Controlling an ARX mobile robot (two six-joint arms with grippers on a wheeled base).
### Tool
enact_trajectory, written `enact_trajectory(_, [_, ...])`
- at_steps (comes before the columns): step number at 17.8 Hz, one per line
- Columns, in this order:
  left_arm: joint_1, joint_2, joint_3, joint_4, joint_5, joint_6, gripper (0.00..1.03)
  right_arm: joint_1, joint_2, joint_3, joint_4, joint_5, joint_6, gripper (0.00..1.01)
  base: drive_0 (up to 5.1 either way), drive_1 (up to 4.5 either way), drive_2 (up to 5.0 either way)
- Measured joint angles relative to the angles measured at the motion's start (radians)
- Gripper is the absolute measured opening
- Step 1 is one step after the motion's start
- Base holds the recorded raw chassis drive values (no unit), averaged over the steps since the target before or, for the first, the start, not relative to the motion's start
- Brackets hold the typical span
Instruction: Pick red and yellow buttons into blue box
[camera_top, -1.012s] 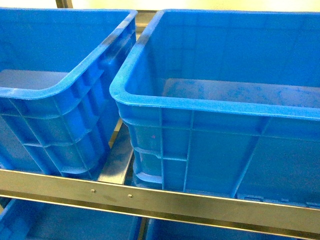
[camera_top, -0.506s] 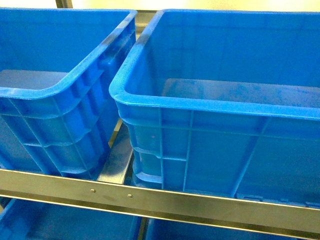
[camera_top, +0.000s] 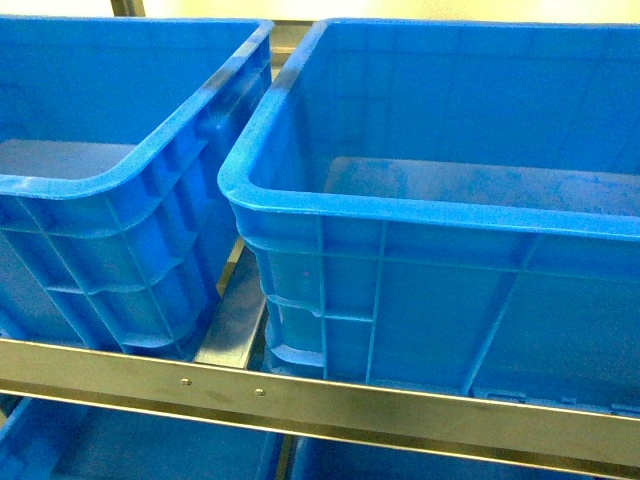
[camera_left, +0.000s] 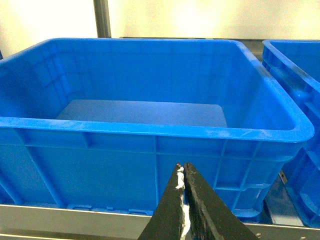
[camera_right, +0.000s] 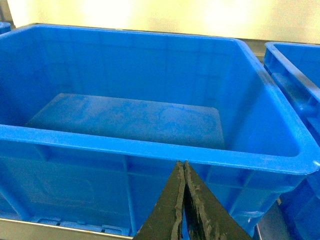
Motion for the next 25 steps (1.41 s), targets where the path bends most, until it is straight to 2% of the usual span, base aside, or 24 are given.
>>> enact_trajectory(1, [0.0,-0.048,0.0,-0.045,0.0,0.0,0.02,0.0,-0.036,0.0,-0.037,0.0,0.0,0.02,0.0,0.0,0.0])
enact_trajectory(2, [0.0,-0.092,0.0,-0.092,0.0,0.0,0.02,0.0,-0.211,0.001,-0.216,0.0,0.0,0.02,0.0,0.0,0.0])
enact_trajectory(3, [0.0,-0.242,0.0,-0.286,0.002,0.0,0.02,0.0,-0.212,0.001,-0.224,0.0,0.0,0.02,0.0,0.0,0.0])
enact_trajectory(16, [0.0,-0.264,0.0,-0.279,0.0,0.0,0.02,0.0,-0.212,0.001,-0.222,0.0,0.0,0.02,0.0,0.0,0.0])
enact_trajectory(17, [0.0,-0.264,0.0,-0.278,0.0,0.0,0.1,0.0,-0.212,0.001,-0.222,0.0,0.0,0.06,0.0,0.0,0.0])
enact_trajectory(22, [0.0,-0.264,0.0,-0.278,0.0,0.0,0.65,0.0,-0.212,0.001,-0.221,0.0,0.0,0.61,0.0,0.0,0.0])
enact_trajectory(23, [0.0,-0.264,0.0,-0.278,0.0,0.0,0.79,0.0,-0.212,0.001,-0.221,0.0,0.0,0.76,0.0,0.0,0.0])
enact_trajectory(24, [0.0,-0.264,0.0,-0.278,0.0,0.0,0.98,0.0,-0.212,0.001,-0.221,0.0,0.0,0.99,0.0,0.0,0.0])
enact_trajectory(25, [0.0,-0.264,0.0,-0.278,0.0,0.0,0.98,0.0,-0.212,0.001,-0.221,0.0,0.0,0.98,0.0,0.0,0.0])
